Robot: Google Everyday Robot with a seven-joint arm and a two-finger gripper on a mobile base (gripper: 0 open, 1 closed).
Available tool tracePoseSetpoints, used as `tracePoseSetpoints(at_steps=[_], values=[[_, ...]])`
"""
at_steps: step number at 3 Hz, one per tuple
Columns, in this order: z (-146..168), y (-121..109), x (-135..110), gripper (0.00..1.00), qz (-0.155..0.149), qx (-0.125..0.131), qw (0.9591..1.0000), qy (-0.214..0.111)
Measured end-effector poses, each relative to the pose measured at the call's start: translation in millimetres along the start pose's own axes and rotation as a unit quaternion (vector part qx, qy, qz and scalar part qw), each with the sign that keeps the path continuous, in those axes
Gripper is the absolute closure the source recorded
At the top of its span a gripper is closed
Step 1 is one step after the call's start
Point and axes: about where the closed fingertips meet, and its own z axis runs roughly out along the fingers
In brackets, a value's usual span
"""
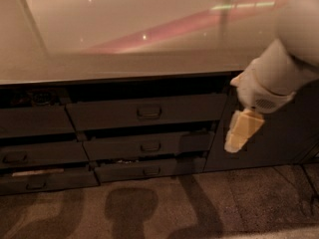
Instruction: Open top drawer
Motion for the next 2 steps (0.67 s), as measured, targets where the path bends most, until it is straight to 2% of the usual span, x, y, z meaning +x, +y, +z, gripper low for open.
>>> tracePoseSetpoints(at_steps=[1,2], values=[[46.4,-6.9,2.5,0.00,0.003,-0.052,0.9983,0.026],[46.4,-6.8,2.4,0.00,0.003,-0.052,0.9983,0.027]])
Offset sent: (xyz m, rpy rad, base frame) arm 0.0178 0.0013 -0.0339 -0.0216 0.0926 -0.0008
